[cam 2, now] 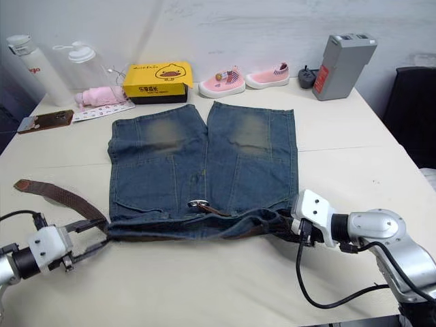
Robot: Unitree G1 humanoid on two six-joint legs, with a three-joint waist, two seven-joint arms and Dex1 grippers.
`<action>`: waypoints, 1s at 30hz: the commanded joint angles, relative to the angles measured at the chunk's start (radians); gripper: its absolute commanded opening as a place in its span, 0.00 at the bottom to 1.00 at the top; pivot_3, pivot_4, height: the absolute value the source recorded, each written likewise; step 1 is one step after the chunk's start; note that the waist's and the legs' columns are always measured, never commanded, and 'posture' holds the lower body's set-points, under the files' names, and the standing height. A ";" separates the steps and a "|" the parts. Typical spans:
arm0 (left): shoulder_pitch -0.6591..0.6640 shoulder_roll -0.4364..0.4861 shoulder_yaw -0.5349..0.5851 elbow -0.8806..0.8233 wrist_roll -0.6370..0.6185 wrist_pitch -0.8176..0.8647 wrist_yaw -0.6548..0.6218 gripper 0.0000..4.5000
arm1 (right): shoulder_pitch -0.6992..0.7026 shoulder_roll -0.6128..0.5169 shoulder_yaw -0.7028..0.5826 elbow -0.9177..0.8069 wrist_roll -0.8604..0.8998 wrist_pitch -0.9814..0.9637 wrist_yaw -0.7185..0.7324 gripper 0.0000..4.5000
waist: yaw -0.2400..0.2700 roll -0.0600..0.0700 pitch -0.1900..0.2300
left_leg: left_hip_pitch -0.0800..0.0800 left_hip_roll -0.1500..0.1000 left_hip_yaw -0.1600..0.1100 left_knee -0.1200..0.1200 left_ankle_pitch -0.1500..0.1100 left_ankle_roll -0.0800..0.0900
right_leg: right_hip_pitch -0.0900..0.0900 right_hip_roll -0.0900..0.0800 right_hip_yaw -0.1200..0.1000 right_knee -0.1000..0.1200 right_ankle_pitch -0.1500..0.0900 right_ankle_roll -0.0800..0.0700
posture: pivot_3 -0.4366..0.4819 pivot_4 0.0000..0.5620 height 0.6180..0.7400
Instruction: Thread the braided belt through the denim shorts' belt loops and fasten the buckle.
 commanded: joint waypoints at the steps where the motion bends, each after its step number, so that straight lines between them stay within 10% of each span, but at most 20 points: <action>1: 0.082 0.070 0.027 -0.010 -0.054 0.039 -0.087 0.94 | 0.028 -0.071 -0.029 0.020 -0.031 -0.090 0.079 0.94 | -0.001 0.000 0.000 | 0.000 0.000 0.000 0.000 -0.001 0.000 | 0.000 -0.001 -0.002 0.000 0.000 0.000 | 0.48 0.27 0.15; 10: 0.116 0.304 0.176 -0.103 -0.422 0.572 -0.263 0.99 | -0.061 -0.181 -0.151 0.055 0.204 0.044 0.240 0.99 | -0.015 0.003 0.006 | 0.000 0.003 -0.002 0.000 -0.005 0.003 | 0.002 -0.007 -0.018 0.001 -0.004 0.000 | 0.48 0.27 0.15; 14: -0.223 0.415 0.129 -0.055 -0.706 0.890 -0.185 0.99 | -0.424 -0.029 -0.009 0.148 0.210 0.216 0.075 0.99 | -0.018 0.005 0.009 | 0.003 0.004 -0.008 0.000 -0.003 -0.001 | 0.006 -0.006 -0.021 0.003 -0.005 -0.002 | 0.48 0.27 0.15; 27: -0.697 0.202 -0.416 0.351 -0.184 0.658 -0.022 0.99 | -0.704 0.265 0.357 0.550 -0.162 0.283 -0.163 0.99 | -0.060 0.002 0.001 | 0.003 0.000 -0.017 -0.015 0.003 -0.012 | 0.002 -0.005 -0.022 0.002 0.001 0.002 | 0.48 0.27 0.15; 30: -0.718 0.201 -0.478 0.414 -0.092 0.582 -0.041 0.80 | -0.720 0.270 0.403 0.589 -0.204 0.291 -0.141 0.88 | -0.058 0.001 0.000 | 0.004 -0.001 -0.016 -0.012 0.003 -0.011 | 0.004 -0.005 -0.021 0.000 0.002 0.003 | 0.48 0.27 0.15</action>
